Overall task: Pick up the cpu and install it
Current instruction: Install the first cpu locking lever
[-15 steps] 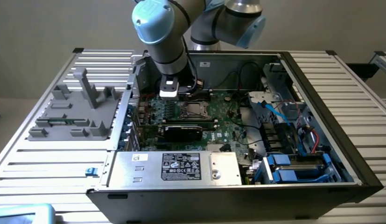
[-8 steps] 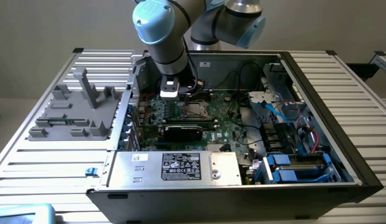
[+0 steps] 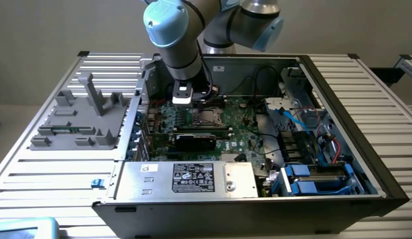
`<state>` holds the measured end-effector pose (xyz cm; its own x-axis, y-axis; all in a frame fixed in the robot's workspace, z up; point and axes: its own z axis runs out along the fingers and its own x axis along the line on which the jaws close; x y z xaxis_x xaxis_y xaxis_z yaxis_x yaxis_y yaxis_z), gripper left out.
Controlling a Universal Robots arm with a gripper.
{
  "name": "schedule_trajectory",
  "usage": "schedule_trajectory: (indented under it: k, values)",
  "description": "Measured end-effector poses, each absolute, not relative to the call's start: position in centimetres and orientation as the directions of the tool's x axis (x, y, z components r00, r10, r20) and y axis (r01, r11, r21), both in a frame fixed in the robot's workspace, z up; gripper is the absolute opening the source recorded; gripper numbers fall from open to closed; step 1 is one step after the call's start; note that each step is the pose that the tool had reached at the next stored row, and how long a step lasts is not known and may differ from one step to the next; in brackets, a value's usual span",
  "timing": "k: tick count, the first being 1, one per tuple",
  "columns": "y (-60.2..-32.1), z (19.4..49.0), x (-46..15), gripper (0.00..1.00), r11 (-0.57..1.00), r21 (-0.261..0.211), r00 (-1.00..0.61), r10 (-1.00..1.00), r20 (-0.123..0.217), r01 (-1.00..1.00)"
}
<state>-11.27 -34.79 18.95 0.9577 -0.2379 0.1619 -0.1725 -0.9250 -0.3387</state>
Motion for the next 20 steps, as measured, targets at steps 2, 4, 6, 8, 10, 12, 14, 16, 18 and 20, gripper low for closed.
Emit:
schedule_trajectory:
  k: [2,4,6,8,10,12,14,16,18,20]
  values:
    - [-34.79,18.95,-11.15,0.11,-0.925,-0.338,0.958,-0.238,0.162,-0.172]
    - [-34.80,18.93,-11.06,0.11,-0.925,-0.338,0.958,-0.238,0.162,-0.172]
    - [-34.80,18.92,-11.00,0.11,-0.926,-0.337,0.958,-0.238,0.163,-0.172]
    - [-34.80,18.91,-10.93,0.11,-0.926,-0.336,0.958,-0.237,0.163,-0.172]
    - [-34.79,18.90,-10.86,0.11,-0.926,-0.336,0.958,-0.237,0.164,-0.172]
    - [-34.80,18.90,-10.80,0.11,-0.926,-0.335,0.958,-0.237,0.164,-0.172]
    - [-34.80,18.90,-10.72,0.11,-0.926,-0.335,0.957,-0.237,0.164,-0.172]
    - [-34.80,18.90,-10.62,0.11,-0.926,-0.335,0.957,-0.237,0.165,-0.172]
    - [-34.80,18.90,-10.49,0.11,-0.926,-0.335,0.957,-0.237,0.165,-0.172]
    - [-34.80,18.90,-10.38,0.11,-0.926,-0.335,0.957,-0.237,0.165,-0.172]
